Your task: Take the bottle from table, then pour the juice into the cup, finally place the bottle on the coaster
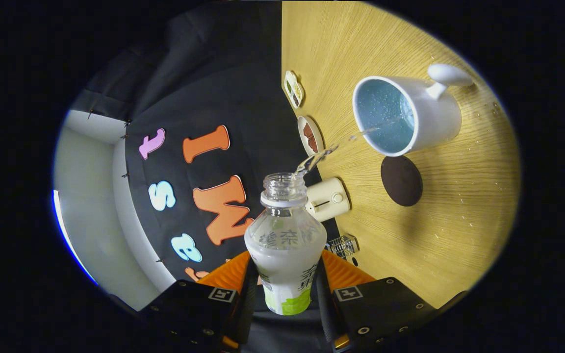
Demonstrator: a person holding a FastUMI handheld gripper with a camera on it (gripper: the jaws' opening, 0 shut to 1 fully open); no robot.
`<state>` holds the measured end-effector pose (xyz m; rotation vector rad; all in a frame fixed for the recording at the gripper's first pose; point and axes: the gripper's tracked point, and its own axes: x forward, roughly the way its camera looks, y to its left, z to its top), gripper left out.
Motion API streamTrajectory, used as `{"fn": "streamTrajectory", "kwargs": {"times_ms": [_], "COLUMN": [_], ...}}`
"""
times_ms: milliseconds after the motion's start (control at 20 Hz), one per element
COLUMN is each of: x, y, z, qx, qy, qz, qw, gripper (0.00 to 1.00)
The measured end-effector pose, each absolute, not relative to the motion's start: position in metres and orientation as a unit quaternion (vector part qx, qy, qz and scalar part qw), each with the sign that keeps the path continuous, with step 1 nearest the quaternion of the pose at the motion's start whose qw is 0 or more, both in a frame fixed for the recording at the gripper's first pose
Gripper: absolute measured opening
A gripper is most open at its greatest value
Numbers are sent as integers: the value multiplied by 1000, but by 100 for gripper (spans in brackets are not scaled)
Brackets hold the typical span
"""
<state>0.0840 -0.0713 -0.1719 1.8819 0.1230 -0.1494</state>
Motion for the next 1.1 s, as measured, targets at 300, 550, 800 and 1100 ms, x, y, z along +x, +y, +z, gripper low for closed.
{"fn": "streamTrajectory", "kwargs": {"times_ms": [300, 550, 800, 1100], "x": [86, 88, 88, 88], "y": [-69, -69, -73, -74], "z": [-168, -165, -164, -164], "qx": [820, 828, 833, 844], "qy": [48, 47, 41, 39], "qz": [-61, -61, -65, -65], "qw": [567, 556, 548, 531], "gripper": [58, 58, 58, 60]}}
